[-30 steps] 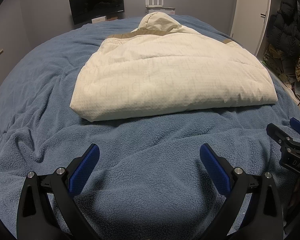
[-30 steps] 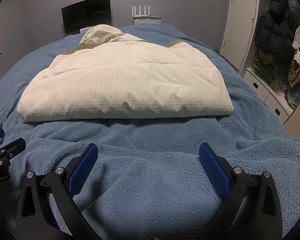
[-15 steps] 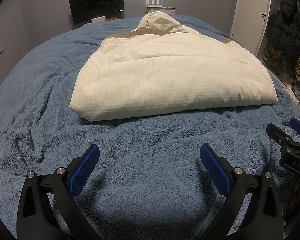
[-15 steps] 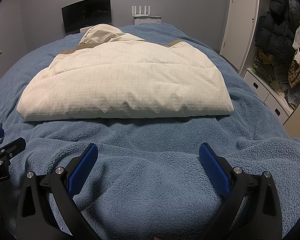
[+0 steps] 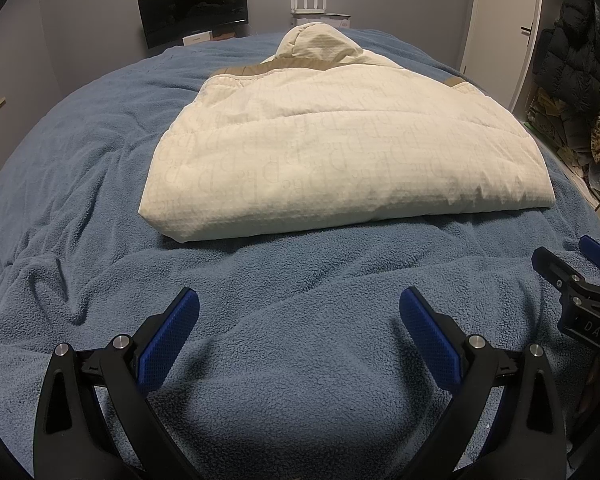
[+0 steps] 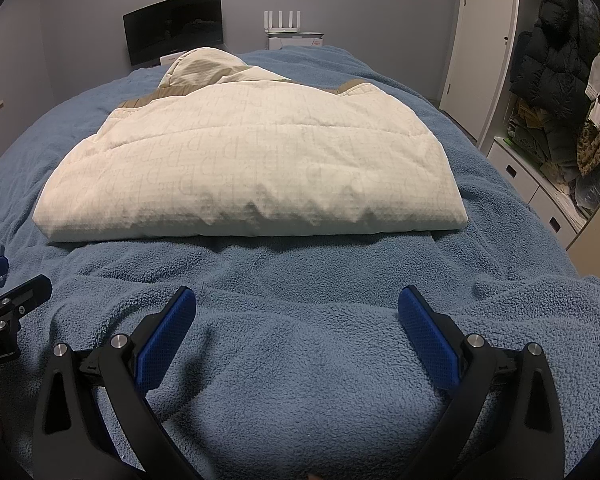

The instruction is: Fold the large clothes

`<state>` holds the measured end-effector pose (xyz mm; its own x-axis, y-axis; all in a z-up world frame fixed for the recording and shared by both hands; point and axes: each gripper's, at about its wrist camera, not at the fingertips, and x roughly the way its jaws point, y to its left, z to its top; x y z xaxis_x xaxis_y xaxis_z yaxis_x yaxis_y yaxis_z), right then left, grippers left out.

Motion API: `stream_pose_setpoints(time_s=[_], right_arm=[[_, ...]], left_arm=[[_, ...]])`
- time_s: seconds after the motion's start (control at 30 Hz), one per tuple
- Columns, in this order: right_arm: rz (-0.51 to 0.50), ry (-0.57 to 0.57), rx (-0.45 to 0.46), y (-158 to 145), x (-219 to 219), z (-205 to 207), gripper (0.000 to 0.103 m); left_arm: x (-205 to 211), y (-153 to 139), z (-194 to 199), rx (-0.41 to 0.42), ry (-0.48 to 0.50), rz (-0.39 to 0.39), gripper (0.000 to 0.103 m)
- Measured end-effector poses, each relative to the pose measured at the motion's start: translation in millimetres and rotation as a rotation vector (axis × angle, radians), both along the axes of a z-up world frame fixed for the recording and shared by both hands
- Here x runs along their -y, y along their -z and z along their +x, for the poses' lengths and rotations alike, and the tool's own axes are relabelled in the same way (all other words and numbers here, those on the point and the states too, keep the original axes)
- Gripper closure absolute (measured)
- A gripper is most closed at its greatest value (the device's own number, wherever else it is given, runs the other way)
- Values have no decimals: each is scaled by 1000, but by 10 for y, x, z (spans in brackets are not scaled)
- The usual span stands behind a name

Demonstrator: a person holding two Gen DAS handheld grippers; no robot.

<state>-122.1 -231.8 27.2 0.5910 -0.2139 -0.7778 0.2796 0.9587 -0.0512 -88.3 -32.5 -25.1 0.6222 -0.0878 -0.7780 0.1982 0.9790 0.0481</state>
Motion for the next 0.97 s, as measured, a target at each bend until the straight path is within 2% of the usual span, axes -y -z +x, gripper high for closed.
stream_pose_setpoints(time_s=[0.6,0.97], right_arm=[[0,0,-1,1,1,-1,7],[-1,0,-1,1,2,-1,7]], left_arm=[[14,6,-33,13,13,-17,7],[47,6,-47,-13,21,14,6]])
